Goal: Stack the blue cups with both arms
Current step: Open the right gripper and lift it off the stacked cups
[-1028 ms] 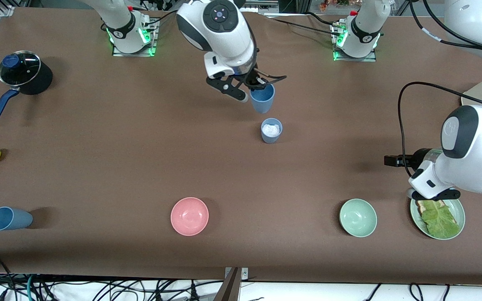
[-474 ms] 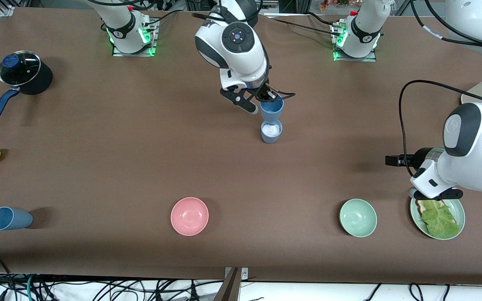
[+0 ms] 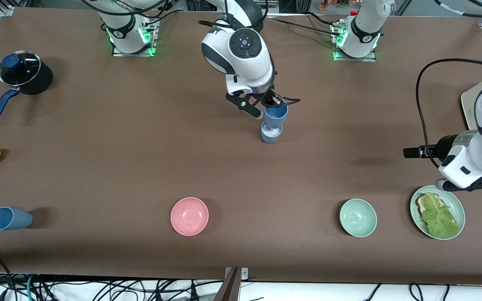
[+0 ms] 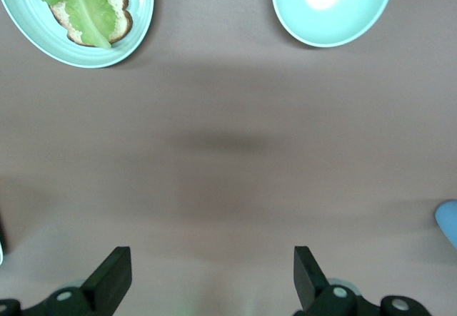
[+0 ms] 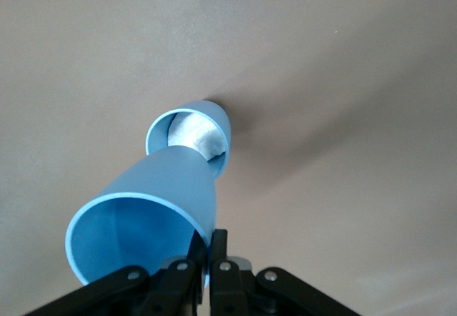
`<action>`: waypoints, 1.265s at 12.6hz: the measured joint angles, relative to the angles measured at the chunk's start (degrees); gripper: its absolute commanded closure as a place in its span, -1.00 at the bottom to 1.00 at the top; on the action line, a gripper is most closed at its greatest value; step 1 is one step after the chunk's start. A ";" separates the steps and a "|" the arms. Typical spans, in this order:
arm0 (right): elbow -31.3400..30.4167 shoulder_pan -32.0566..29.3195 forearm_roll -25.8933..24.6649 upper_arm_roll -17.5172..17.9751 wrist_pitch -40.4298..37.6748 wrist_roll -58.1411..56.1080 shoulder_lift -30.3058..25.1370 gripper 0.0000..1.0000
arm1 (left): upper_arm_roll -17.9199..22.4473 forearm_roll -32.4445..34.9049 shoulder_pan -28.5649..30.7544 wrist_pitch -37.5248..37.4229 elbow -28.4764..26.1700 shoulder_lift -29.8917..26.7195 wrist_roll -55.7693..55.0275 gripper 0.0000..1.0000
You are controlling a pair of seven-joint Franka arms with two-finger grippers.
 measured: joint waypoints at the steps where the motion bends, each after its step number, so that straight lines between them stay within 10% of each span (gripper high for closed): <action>1: 0.00 0.01 -0.65 -0.08 -0.01 0.00 0.27 1.00 | -0.25 0.00 -0.12 0.00 -1.13 -1.51 0.00 -1.00; 5: 0.02 0.04 -1.35 -0.20 0.04 0.00 1.97 1.00 | -2.10 0.00 0.94 2.42 -5.51 -7.18 0.00 -1.00; 6: 0.04 0.03 -1.38 -0.22 0.05 0.00 2.12 -0.24 | -3.62 0.00 2.45 4.99 -8.16 -9.47 0.18 -1.00; 7: 0.08 0.03 -1.40 -0.22 0.05 0.00 2.13 -0.99 | -4.72 0.00 3.66 7.32 -11.43 -11.97 0.88 -1.00; 12: 3.17 -0.35 -3.86 -1.61 -5.86 -1.66 1.06 -1.00 | -5.15 0.00 3.87 9.02 -17.32 -19.59 3.54 -1.00; 16: 10.35 -12.90 -3.76 -2.77 -25.34 -27.76 -3.79 -1.00 | -2.86 0.00 2.85 5.30 -17.30 -22.75 5.95 -1.00</action>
